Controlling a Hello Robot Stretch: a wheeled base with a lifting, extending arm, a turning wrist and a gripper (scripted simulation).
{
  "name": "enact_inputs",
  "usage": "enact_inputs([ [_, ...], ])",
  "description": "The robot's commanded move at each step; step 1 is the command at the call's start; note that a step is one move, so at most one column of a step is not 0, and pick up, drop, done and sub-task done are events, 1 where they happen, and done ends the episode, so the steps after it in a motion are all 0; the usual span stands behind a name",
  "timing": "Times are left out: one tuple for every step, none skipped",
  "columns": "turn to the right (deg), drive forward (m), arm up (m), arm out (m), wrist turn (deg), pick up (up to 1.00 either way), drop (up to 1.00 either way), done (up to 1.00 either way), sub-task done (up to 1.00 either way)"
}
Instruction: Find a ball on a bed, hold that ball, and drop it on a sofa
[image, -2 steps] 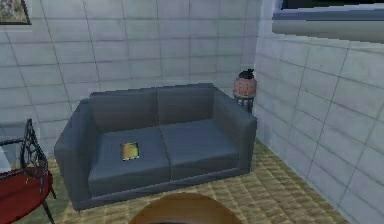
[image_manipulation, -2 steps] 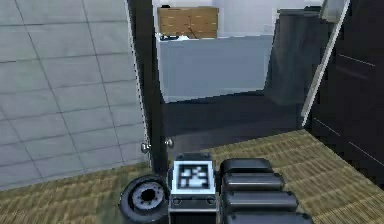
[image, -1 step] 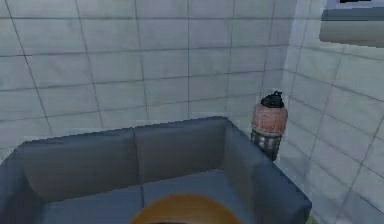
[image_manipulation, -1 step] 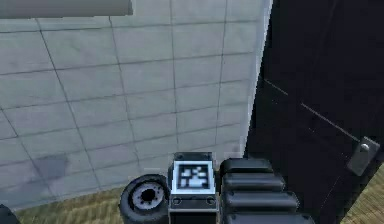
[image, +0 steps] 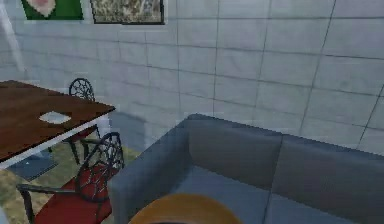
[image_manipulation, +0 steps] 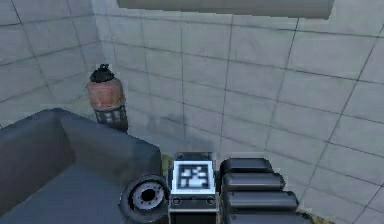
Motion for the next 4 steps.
enact_inputs([
  [-45.0,0.0,0.0,0.0,0.0,0.0,0.0,0.0,0.0],
  [-24.0,0.0,0.0,0.0,0.0,0.0,0.0,0.0,0.0],
  [0.0,0.0,0.0,0.48,0.0,0.0,0.0,0.0,0.0],
  [0.0,0.0,0.0,0.0,45.0,0.0,0.0,0.0,0.0],
])
